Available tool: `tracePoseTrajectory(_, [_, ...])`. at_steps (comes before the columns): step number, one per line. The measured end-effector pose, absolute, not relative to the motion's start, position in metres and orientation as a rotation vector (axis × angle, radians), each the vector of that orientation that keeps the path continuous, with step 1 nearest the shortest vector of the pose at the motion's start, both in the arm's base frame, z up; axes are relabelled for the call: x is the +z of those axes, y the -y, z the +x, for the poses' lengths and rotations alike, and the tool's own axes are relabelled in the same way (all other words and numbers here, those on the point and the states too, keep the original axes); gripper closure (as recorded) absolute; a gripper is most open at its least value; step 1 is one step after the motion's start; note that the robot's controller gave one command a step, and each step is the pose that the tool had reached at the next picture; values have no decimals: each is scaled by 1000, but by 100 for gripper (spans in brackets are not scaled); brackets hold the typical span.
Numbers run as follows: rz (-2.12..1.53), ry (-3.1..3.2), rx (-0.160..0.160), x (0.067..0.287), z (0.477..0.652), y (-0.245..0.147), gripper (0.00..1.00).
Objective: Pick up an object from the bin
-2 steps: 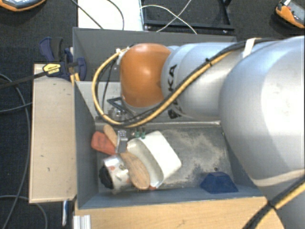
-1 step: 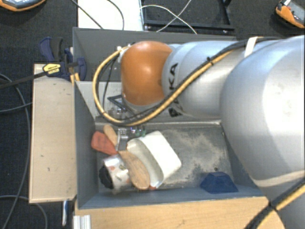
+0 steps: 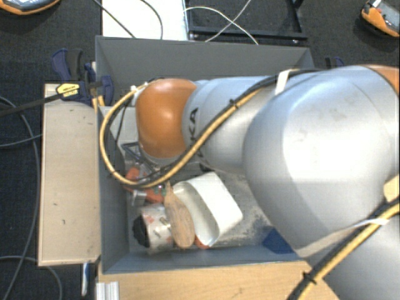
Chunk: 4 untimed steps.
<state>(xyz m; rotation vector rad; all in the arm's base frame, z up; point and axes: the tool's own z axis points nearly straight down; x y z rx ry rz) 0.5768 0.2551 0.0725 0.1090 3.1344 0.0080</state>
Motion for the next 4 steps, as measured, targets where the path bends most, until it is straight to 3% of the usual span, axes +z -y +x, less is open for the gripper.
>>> tracePoseTrajectory(1, [93, -3136, 6, 137, 568, -253, 0])
tracePoseTrajectory(2, [111, -3128, 14, 74, 579, -255, 0])
tracePoseTrajectory(3, [307, -3106, 19, 74, 559, -251, 0])
tracePoseTrajectory(4, [112, -3122, 17, 75, 580, -256, 100])
